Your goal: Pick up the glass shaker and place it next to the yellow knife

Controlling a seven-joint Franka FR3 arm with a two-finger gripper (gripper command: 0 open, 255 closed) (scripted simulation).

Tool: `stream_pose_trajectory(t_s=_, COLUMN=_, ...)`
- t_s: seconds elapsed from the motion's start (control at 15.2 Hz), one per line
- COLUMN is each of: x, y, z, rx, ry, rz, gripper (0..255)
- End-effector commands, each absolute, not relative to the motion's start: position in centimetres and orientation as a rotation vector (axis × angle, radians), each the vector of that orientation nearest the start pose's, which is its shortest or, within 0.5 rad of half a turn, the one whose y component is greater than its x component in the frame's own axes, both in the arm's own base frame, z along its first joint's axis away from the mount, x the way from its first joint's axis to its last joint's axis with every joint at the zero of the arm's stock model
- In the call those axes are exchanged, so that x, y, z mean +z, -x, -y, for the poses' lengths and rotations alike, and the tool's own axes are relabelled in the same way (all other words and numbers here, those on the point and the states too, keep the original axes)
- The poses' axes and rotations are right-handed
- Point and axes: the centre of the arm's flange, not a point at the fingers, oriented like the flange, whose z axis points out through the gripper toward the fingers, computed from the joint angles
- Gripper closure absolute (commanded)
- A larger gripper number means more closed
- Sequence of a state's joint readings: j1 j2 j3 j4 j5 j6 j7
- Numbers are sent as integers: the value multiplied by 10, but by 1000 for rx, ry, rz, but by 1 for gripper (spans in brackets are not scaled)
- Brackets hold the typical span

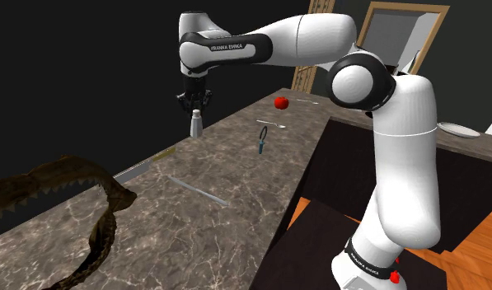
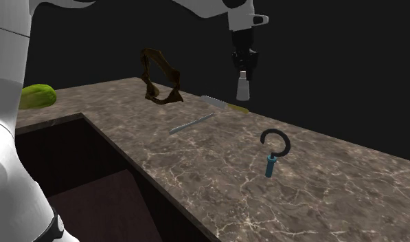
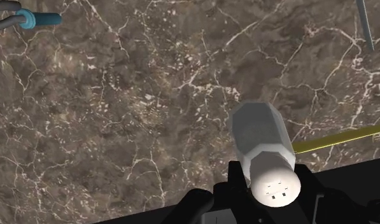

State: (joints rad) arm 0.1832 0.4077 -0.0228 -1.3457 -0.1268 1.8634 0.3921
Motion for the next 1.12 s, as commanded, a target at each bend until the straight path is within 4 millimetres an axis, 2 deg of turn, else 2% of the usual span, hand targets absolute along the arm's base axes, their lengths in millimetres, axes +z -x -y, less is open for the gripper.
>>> stream_pose_trajectory(t_s=0.0, x=495, y=-685, z=-104, rx=-231, ry=3214, rz=-321, gripper=255)
stream_pose_trajectory(t_s=1.06, x=411, y=-685, z=-104, rx=-231, ry=3214, rz=-321, gripper=255)
